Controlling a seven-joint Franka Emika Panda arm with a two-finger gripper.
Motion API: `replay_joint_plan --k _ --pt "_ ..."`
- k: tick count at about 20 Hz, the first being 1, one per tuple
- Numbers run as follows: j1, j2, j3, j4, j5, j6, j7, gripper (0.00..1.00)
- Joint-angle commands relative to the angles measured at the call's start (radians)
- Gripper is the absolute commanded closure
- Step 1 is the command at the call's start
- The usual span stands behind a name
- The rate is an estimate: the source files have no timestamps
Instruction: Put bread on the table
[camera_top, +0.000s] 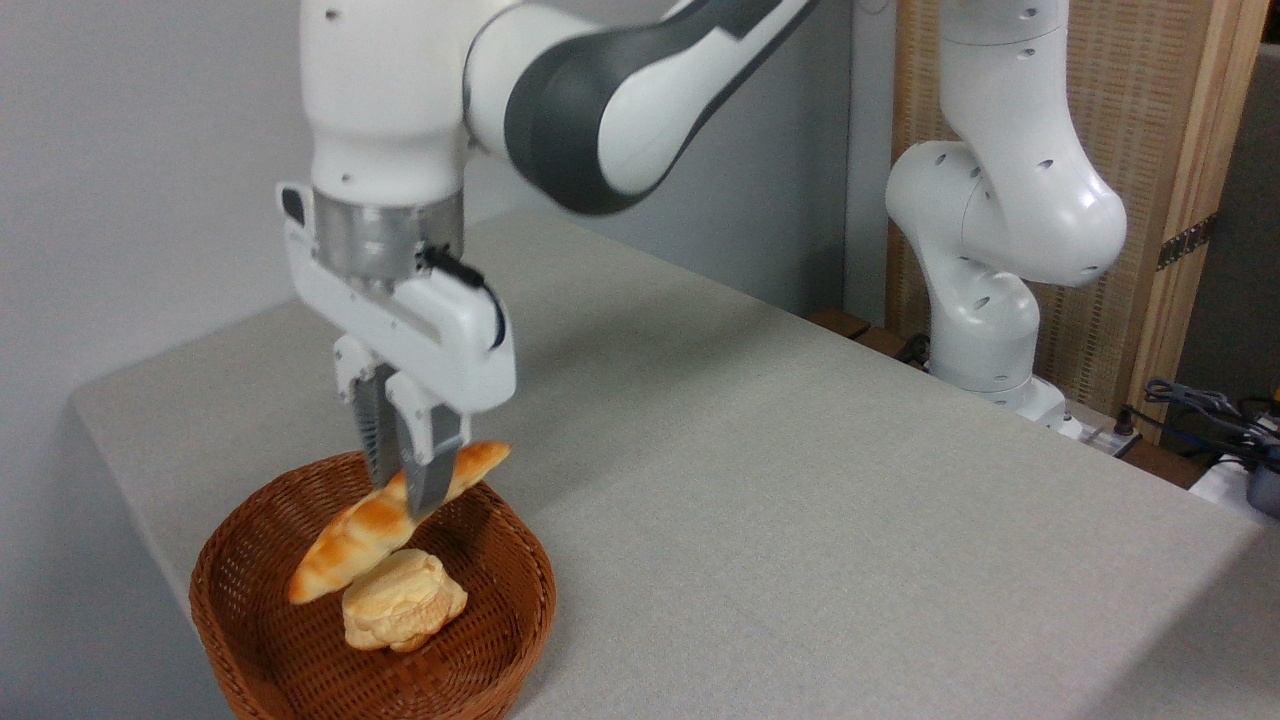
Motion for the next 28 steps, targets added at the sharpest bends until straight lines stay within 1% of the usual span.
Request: replay_joint_plan --k 1,4,5,6,7,8,9,12,17,18,22,24,26,28 --pt "0.001 -0.093 0.034 -0.013 -0.018 -0.185 0.018 0.69" --pt "0.001 -0.146 0.06 -0.028 -0.012 -0.367 0.059 0.64" --pt "0.001 -0.16 0.062 -0.04 -0.006 -0.41 0.072 0.62" --pt "0.001 -0.17 0.063 -0.056 -0.006 -0.433 0.088 0.55" --pt "0.0 -0.173 0.063 -0.066 -0.004 -0.448 0.101 0.36" --pt "-0.002 -0.173 0.062 -0.079 -0.001 -0.458 0.109 0.09" --pt "-0.003 -0.172 0.06 -0.082 0.014 -0.458 0.112 0.0" --pt "-0.005 -0.169 0.059 -0.082 0.02 -0.456 0.135 0.0" --pt "-0.006 -0.163 0.054 -0.082 0.022 -0.456 0.141 0.0" --pt "-0.006 -0.161 0.054 -0.082 0.023 -0.458 0.161 0.0" --pt "-0.006 -0.163 0.057 -0.079 0.029 -0.444 0.184 0.0" --pt "-0.003 -0.163 0.062 -0.077 0.034 -0.397 0.223 0.0" --pt "0.0 -0.163 0.063 -0.077 0.034 -0.334 0.23 0.0" --pt "0.0 -0.161 0.077 -0.077 0.04 -0.248 0.228 0.0"
